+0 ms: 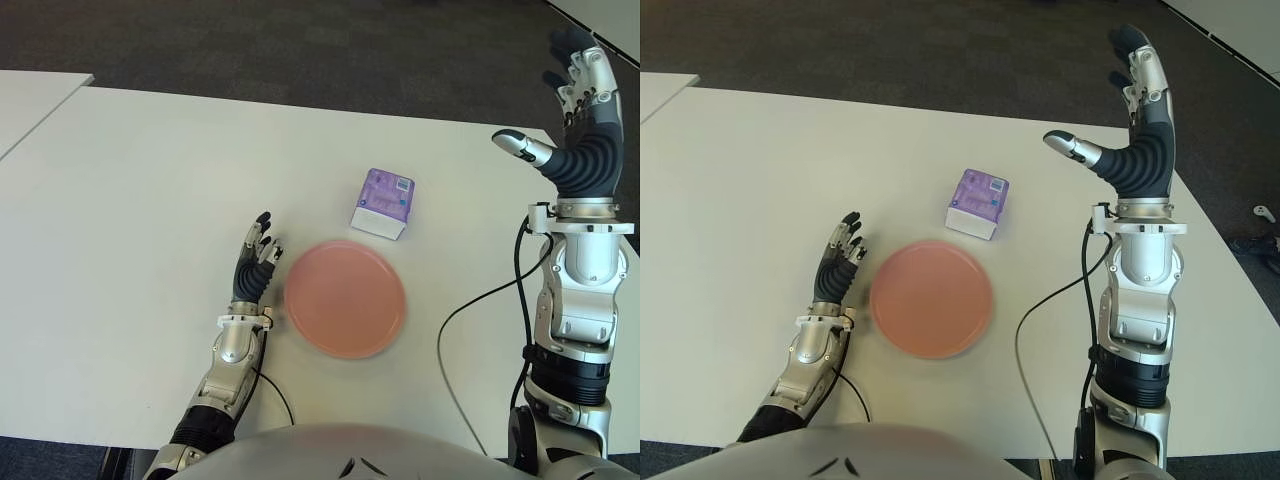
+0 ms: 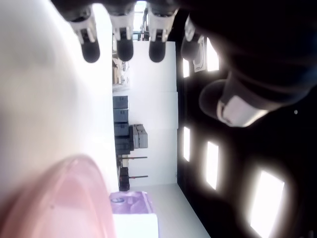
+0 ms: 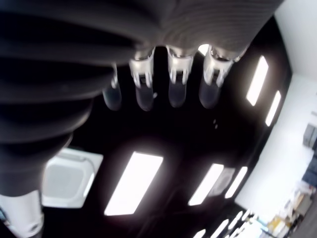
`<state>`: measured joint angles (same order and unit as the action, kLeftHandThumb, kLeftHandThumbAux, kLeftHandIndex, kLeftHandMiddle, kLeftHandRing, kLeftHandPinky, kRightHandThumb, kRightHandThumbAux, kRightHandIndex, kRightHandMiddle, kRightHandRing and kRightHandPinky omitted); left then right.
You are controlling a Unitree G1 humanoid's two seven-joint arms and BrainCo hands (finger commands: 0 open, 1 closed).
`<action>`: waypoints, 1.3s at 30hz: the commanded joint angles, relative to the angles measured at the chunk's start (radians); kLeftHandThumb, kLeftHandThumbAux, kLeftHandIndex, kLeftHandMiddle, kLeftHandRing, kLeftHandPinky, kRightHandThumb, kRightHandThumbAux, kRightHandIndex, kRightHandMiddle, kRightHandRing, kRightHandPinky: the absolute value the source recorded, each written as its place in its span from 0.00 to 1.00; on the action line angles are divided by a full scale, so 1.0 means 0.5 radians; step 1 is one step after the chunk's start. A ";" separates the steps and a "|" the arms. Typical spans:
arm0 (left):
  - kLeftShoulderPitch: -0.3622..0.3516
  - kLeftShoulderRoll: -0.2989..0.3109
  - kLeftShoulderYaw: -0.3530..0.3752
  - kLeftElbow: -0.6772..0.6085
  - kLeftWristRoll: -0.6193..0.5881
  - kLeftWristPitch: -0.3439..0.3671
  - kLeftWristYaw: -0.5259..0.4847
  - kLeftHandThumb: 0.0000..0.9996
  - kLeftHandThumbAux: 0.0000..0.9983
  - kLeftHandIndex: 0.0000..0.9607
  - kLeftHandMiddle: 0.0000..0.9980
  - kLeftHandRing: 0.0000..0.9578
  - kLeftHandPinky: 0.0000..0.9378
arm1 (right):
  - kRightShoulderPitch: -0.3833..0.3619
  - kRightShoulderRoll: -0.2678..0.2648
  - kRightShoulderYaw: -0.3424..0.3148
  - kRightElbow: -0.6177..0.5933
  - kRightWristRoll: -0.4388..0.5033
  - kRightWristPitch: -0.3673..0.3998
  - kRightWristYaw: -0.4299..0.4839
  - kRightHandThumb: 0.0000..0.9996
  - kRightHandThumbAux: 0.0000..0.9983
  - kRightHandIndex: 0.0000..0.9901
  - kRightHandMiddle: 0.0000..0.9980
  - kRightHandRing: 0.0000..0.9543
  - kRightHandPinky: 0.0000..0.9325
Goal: Put the tissue paper into the plate.
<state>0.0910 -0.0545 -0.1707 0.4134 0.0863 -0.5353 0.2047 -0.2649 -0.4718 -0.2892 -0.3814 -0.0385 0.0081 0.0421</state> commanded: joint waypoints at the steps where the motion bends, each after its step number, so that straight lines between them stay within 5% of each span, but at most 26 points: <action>1: 0.156 -0.018 0.020 0.184 0.027 0.077 0.000 0.00 0.47 0.00 0.00 0.00 0.00 | -0.182 -0.058 0.060 0.259 -0.152 -0.135 -0.034 0.42 0.66 0.00 0.00 0.00 0.00; 8: 0.154 0.002 0.051 0.232 -0.008 0.069 -0.047 0.00 0.46 0.00 0.00 0.00 0.00 | -0.424 -0.158 0.174 0.630 -0.358 -0.348 -0.061 0.41 0.63 0.00 0.00 0.00 0.00; 15: 0.129 0.003 0.068 0.281 -0.017 0.009 -0.077 0.00 0.45 0.00 0.00 0.00 0.00 | -0.778 -0.100 0.435 1.123 -0.569 -0.516 -0.127 0.32 0.58 0.00 0.00 0.00 0.00; 19: 0.116 0.007 0.067 0.313 -0.010 -0.035 -0.074 0.00 0.44 0.00 0.00 0.00 0.00 | -0.725 -0.132 0.515 1.127 -0.631 -0.566 -0.082 0.26 0.53 0.00 0.00 0.00 0.00; 23: 0.114 0.011 0.056 0.334 0.005 -0.074 -0.055 0.00 0.44 0.00 0.00 0.00 0.00 | -0.722 -0.228 0.613 1.016 -0.684 -0.430 0.156 0.22 0.49 0.00 0.00 0.00 0.00; 30: 0.107 0.017 0.062 0.375 0.001 -0.117 -0.065 0.00 0.44 0.00 0.00 0.00 0.00 | -0.618 -0.195 0.707 0.983 -0.768 -0.278 0.258 0.32 0.45 0.00 0.00 0.00 0.00; 34: 0.101 0.022 0.068 0.394 0.002 -0.130 -0.070 0.00 0.44 0.00 0.00 0.00 0.00 | -0.597 -0.147 0.778 1.106 -0.860 -0.292 0.171 0.43 0.47 0.00 0.00 0.00 0.00; 39: 0.102 0.026 0.070 0.404 0.004 -0.144 -0.080 0.00 0.43 0.00 0.00 0.00 0.00 | -0.806 -0.035 0.921 1.724 -0.932 -0.514 -0.016 0.45 0.45 0.00 0.00 0.00 0.00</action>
<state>0.0541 -0.0536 -0.1392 0.4673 0.0642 -0.5935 0.1827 -0.6135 -0.5390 0.1118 0.2692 -0.4704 -0.1871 0.0847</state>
